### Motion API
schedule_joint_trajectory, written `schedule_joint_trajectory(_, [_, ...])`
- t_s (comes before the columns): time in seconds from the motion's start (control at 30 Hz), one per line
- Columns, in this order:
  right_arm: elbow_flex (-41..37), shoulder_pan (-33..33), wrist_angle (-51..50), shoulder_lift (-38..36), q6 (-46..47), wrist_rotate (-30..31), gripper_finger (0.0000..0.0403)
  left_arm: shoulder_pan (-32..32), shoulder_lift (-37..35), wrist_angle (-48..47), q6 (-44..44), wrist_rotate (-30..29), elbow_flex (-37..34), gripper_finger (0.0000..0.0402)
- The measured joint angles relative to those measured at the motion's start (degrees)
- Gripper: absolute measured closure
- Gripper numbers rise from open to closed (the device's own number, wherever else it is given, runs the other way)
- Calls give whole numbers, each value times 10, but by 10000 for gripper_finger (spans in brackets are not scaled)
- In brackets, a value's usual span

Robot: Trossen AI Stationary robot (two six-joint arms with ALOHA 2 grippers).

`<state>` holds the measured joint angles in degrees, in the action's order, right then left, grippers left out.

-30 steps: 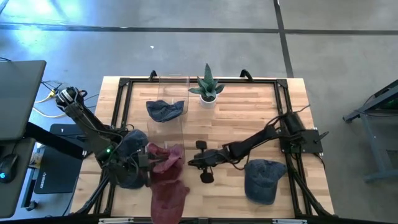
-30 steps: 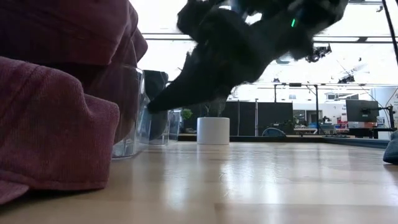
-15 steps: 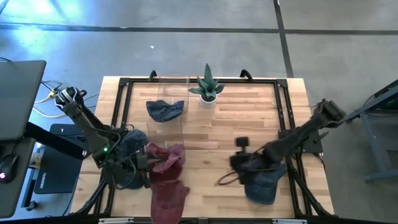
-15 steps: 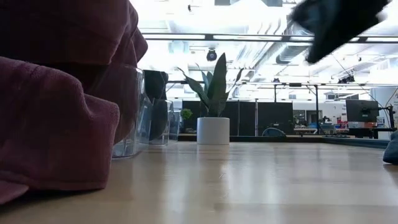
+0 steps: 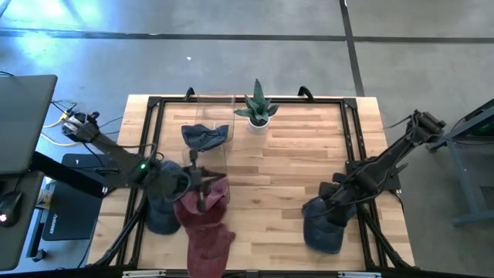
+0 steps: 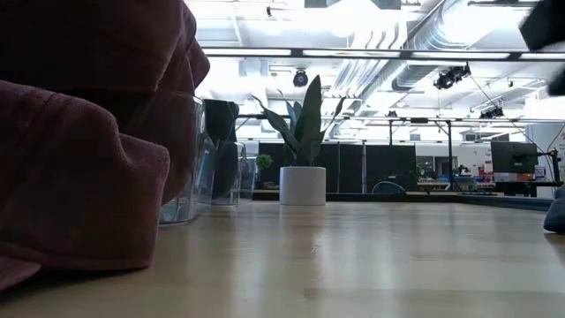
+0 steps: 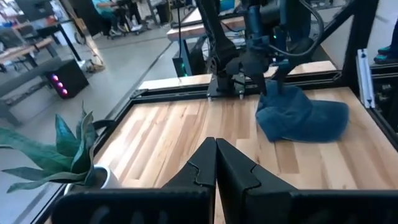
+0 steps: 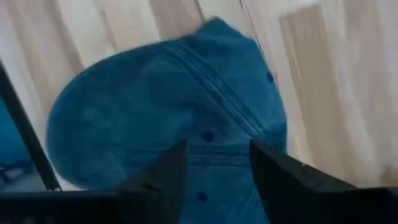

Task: Pick & Place hat
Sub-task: Put the right blue cap into the top transparent bin

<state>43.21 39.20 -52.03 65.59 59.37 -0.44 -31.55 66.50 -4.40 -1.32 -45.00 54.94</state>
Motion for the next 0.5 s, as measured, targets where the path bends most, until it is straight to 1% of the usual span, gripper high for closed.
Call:
schedule_joint_trajectory(0.07, [-51, 0, 36, -24, 29, -15, 211, 30, 0, 0, 0, 29, 0, 402])
schedule_joint_trajectory(0.13, [-100, -4, 86, -42, 41, -23, 195, 59, 0, 0, -1, 56, 0, 402])
schedule_joint_trajectory(0.27, [-189, -25, 236, -49, 49, -19, 187, 105, 0, 0, -4, 113, 0, 402])
schedule_joint_trajectory(0.33, [-219, -41, 282, -38, 53, -16, 192, 122, 0, 0, -4, 139, 0, 402])
schedule_joint_trajectory(0.4, [-231, -56, 302, -25, 45, -4, 204, 134, 0, 0, -4, 162, 0, 402])
schedule_joint_trajectory(0.5, [-229, -74, 313, -7, 10, 24, 244, 142, 0, 0, -4, 185, 0, 402])
